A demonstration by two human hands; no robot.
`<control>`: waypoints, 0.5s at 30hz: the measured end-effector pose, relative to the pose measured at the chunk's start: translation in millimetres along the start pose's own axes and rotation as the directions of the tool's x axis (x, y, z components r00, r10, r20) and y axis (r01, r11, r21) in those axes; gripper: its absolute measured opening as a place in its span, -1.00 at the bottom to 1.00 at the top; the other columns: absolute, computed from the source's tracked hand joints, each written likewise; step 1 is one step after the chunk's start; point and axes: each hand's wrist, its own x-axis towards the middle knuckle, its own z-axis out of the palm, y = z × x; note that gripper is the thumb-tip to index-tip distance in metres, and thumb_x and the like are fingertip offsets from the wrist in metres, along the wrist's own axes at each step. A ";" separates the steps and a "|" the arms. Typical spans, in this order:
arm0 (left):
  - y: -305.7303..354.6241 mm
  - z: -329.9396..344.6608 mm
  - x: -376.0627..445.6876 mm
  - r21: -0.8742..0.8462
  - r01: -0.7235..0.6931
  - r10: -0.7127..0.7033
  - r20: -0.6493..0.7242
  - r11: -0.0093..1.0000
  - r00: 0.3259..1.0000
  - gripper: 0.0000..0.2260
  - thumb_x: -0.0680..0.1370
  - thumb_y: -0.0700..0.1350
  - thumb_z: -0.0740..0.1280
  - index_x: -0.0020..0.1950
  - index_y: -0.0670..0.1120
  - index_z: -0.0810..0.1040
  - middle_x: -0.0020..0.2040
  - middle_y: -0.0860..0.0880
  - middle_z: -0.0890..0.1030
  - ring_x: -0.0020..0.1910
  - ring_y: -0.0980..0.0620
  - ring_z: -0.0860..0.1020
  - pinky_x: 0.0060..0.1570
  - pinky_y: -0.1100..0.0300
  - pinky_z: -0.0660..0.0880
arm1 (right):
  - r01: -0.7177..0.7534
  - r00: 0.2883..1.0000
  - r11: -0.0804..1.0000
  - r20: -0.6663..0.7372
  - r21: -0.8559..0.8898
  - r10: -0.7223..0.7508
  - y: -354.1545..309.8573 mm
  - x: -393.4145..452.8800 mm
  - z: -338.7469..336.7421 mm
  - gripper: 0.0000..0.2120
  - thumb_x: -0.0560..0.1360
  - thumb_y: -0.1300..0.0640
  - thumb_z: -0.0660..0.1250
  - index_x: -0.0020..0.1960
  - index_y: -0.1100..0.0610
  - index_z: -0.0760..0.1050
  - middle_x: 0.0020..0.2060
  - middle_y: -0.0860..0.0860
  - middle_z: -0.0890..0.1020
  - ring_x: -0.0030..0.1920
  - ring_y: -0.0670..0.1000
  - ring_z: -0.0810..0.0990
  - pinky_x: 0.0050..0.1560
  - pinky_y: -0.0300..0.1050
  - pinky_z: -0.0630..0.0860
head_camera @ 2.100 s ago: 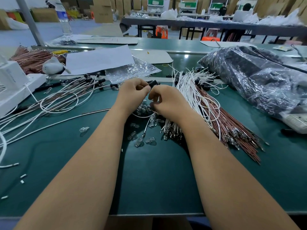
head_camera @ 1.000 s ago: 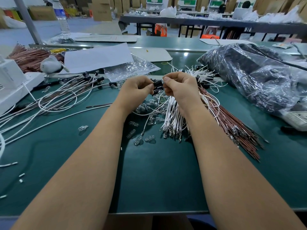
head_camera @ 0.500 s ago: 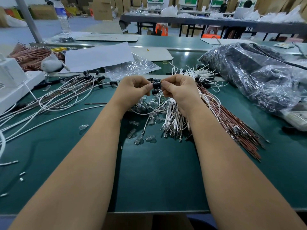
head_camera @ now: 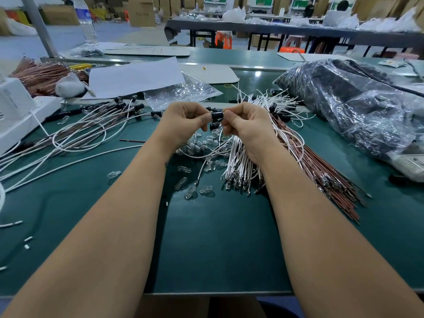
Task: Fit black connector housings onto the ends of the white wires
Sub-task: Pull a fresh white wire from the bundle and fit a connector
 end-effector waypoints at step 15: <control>-7.4 -0.8 0.7 0.007 0.009 -0.009 0.009 1.000 1.000 -0.88 0.53 -0.20 0.40 -0.20 -0.05 0.62 -0.41 0.07 0.62 -0.32 -0.02 0.49 -0.21 0.21 0.40 | 0.037 0.999 0.993 0.000 -0.111 -0.037 3.2 0.9 5.3 -0.86 0.55 0.35 0.30 -0.16 0.19 0.50 -0.37 0.05 0.57 -0.45 -0.14 0.52 -0.32 -0.24 0.54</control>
